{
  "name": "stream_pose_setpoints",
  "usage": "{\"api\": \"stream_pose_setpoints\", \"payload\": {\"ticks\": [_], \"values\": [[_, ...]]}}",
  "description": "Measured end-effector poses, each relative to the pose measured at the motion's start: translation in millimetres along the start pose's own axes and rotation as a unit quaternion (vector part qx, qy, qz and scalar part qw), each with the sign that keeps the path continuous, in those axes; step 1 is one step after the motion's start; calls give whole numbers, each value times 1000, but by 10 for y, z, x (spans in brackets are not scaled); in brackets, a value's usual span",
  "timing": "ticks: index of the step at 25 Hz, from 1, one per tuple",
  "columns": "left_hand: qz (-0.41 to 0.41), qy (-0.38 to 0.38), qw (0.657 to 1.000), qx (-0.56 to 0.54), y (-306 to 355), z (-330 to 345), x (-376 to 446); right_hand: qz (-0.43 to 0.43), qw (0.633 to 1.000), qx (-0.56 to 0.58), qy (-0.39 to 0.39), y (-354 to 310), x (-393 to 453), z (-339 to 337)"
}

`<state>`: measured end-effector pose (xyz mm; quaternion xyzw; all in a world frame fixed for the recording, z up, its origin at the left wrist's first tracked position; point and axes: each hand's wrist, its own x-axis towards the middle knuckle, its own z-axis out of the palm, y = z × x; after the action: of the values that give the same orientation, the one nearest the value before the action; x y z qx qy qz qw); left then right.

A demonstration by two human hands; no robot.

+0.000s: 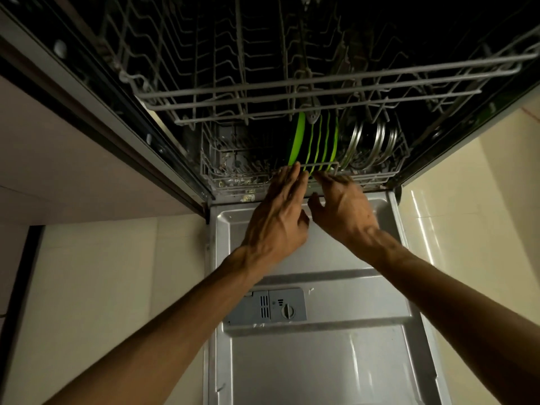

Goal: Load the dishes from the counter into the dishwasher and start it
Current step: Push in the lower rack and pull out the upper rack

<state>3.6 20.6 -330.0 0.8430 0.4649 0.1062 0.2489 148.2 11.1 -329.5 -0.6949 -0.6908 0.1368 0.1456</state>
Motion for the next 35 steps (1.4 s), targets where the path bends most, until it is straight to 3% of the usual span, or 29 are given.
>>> {"api": "stream_pose_setpoints", "payload": {"ticks": [4, 7, 9, 11, 13, 22, 35], "values": [[114, 206, 972, 13, 234, -637, 37, -73, 976, 48, 201, -209, -8, -634], [113, 267, 954, 71, 273, -1133, 326, -75, 957, 16, 280, -292, 198, -1089], [52, 207, 968, 130, 175, -1298, 470, -53, 972, -45, 223, -258, 366, -1235], [14, 148, 974, 172, 77, -1297, 512, -28, 987, -114, 106, -147, 507, -1278], [0, 133, 980, 151, 67, -1282, 530, -26, 986, -156, 44, -52, 570, -1300], [-33, 94, 992, 76, 150, -1388, 445, -42, 989, -140, -10, -75, 471, -1411], [-63, 183, 981, 21, 484, -1093, -286, -17, 994, -111, -8, -220, -383, -1326]]}}
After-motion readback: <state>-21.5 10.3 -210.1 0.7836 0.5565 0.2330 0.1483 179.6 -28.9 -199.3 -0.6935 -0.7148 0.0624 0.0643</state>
